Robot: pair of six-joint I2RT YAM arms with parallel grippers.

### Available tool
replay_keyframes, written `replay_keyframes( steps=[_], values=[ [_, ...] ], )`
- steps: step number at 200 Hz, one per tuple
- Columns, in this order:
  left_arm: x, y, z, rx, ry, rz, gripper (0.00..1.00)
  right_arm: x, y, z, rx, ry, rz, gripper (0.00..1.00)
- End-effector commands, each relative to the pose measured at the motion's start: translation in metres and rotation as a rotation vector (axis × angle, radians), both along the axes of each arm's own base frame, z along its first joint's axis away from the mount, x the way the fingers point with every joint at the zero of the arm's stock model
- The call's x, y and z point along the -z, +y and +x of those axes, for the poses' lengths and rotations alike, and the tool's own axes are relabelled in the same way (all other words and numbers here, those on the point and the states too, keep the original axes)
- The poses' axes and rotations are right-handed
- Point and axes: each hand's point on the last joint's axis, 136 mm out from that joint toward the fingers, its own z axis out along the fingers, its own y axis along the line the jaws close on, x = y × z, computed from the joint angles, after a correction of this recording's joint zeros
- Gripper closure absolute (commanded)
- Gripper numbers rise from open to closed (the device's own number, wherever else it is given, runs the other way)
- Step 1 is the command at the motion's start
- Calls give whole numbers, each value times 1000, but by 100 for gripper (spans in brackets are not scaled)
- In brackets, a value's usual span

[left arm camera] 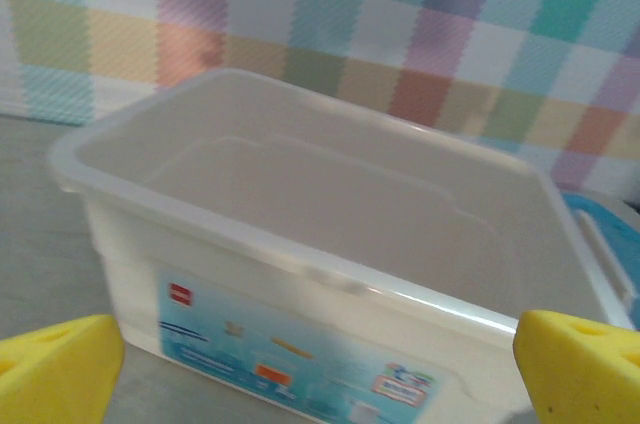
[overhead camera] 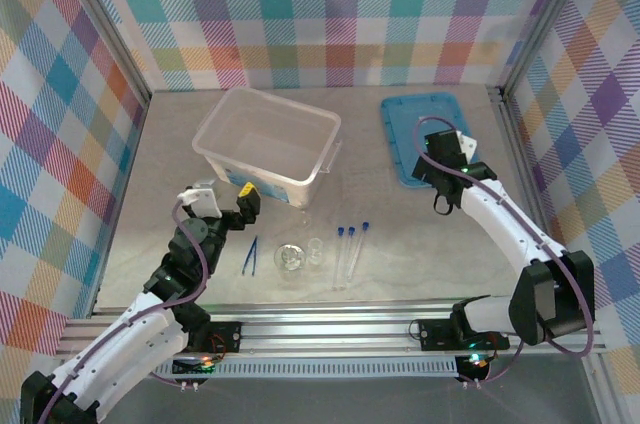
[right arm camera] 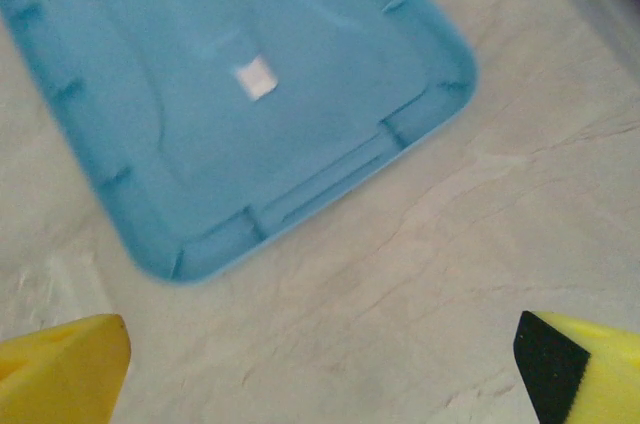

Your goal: Organize the chemistry lab equipment

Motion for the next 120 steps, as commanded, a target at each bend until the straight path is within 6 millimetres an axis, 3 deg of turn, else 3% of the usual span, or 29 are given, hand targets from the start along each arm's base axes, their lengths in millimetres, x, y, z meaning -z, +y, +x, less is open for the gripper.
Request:
replay_keyframes(
  steps=[1, 54, 87, 120],
  values=[
    [3, -22, -5, 93, 52, 2, 0, -5, 18, -15, -81, 57, 18, 0],
    [8, -77, -16, 364, 170, -23, 0, 8, 79, -46, -289, 141, 122, 5],
    [11, -84, -23, 394, 219, -16, 0, 19, 104, -65, -345, 215, 118, 8],
    [22, -99, -26, 427, 263, 25, 0, 32, 129, -81, -379, 267, 148, 19]
  ],
)
